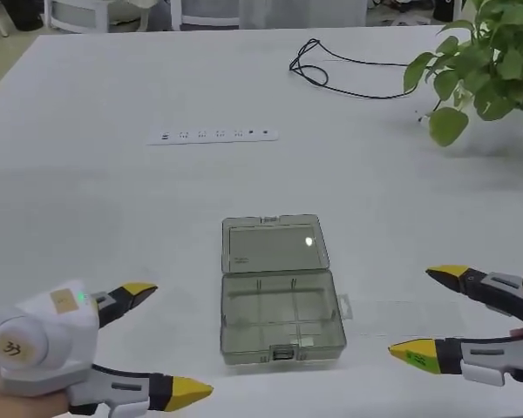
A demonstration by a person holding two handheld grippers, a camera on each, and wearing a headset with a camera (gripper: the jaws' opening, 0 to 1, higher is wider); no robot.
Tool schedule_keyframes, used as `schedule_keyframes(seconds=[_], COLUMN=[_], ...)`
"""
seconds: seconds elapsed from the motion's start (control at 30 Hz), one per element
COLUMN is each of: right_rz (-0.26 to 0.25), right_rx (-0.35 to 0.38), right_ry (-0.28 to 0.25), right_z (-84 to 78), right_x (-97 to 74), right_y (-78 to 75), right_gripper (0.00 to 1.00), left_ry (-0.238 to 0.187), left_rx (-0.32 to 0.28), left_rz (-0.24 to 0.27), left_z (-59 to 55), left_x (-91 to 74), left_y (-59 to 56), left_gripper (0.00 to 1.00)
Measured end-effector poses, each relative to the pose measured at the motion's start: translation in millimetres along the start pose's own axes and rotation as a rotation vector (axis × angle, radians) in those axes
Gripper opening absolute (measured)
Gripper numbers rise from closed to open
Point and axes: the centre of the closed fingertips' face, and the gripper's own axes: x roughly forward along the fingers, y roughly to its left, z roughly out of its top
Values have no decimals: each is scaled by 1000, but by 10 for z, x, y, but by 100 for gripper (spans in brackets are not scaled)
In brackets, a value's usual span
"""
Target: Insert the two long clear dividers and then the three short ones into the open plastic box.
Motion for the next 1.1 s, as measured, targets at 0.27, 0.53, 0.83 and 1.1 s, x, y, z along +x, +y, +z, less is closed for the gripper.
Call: schedule_keyframes(seconds=[0.27,0.53,0.83,1.1], right_rz=[-5,-7,-10,-13], right_rx=[3,5,9,16], right_ry=[0,-2,-6,-6], right_z=[39,72,94,70], right_x=[8,16,16,12], right_y=[38,67,58,34], right_gripper=[81,80,80,80], left_ry=[6,14,64,131], left_rx=[-15,-35,-73,-101], left_rz=[21,71,161,206], left_z=[-8,-8,-124,-269], left_x=[-41,-118,-239,-284], left_y=[159,371,720,974], left_gripper=[97,94,84,75])
